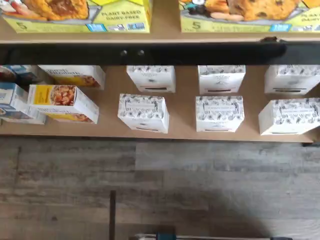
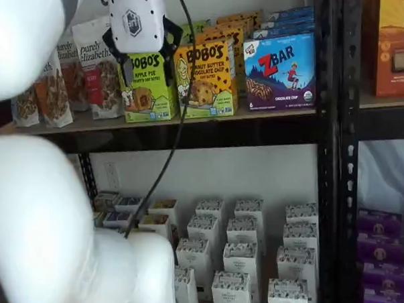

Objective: Pick the green box on the top shelf, the fourth from the left

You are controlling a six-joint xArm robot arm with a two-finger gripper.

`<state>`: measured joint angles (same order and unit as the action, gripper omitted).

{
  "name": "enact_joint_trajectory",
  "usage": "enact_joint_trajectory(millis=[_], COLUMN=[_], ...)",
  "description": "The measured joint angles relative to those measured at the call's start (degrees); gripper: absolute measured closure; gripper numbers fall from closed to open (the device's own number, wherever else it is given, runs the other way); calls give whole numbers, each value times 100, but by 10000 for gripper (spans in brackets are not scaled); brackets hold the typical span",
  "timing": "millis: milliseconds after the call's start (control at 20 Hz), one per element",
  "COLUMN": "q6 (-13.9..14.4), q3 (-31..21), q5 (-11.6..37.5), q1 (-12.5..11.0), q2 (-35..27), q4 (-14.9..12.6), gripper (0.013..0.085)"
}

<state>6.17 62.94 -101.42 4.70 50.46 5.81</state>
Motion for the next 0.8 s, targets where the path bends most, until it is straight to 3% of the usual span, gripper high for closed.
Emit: enact_joint_trajectory(millis=[500,800], q6=[657,900], q3=[238,442], q5=[572,1017], q1=[737,1041], q2=[-520,-861], q4=[-82,-136], gripper=[130,130])
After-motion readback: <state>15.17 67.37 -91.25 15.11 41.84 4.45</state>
